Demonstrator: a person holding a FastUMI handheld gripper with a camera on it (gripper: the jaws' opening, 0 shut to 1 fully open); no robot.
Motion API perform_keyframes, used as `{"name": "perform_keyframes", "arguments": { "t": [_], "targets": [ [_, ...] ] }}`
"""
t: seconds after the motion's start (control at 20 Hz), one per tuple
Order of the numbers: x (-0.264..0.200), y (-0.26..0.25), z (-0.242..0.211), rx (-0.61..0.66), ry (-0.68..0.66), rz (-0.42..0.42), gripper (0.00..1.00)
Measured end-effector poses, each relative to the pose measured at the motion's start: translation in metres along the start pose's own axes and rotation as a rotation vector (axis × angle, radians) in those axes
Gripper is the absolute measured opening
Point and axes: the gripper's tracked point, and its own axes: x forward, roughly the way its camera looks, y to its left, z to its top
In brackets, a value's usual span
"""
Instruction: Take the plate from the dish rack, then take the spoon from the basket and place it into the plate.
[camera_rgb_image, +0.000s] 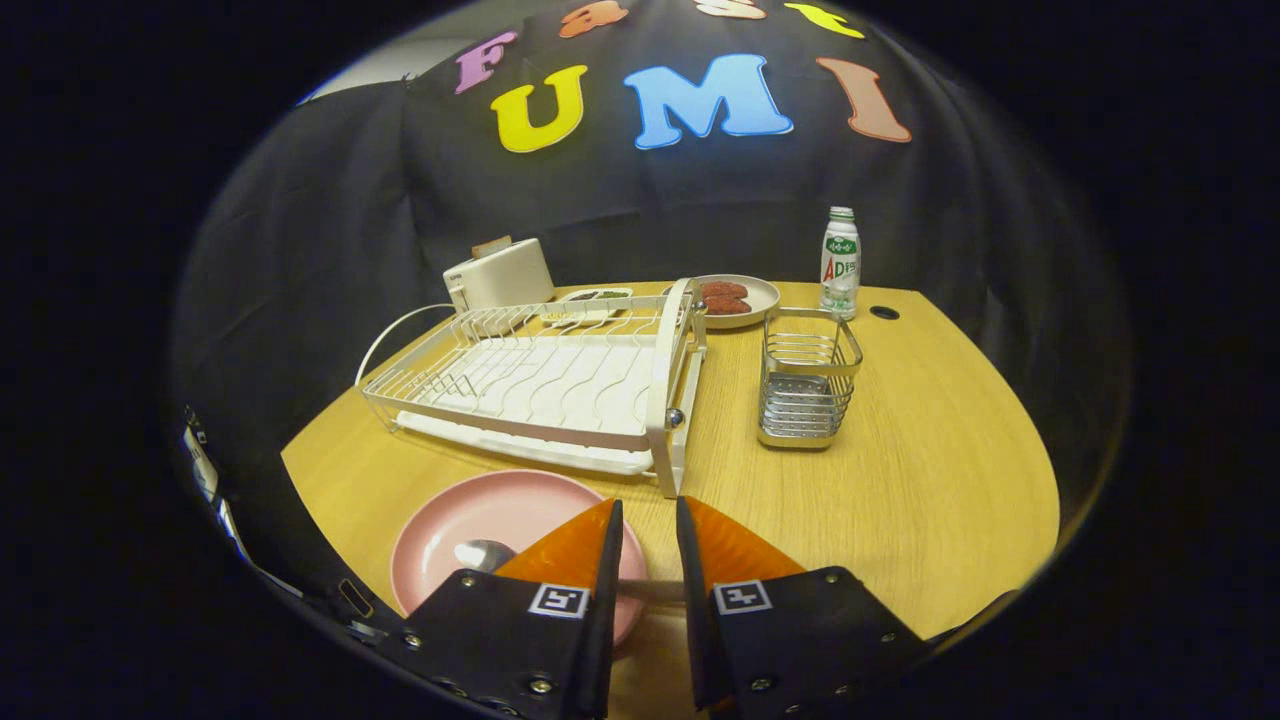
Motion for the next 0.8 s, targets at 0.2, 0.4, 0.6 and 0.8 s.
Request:
{"name": "perform_keyframes", "arguments": {
  "t": [0.2, 0.4, 0.6, 0.8],
  "targets": [
    [-0.017, -0.022, 0.011, -0.016, -0.032, -0.048, 0.31],
    [-0.046, -0.058, 0.048, -0.008, -0.144, -0.134, 0.31],
    [-0.073, -0.091, 0.101, -0.002, -0.284, -0.217, 0.31],
    [-0.098, -0.113, 0.152, -0.01, -0.405, -0.264, 0.31]
  ]
}}
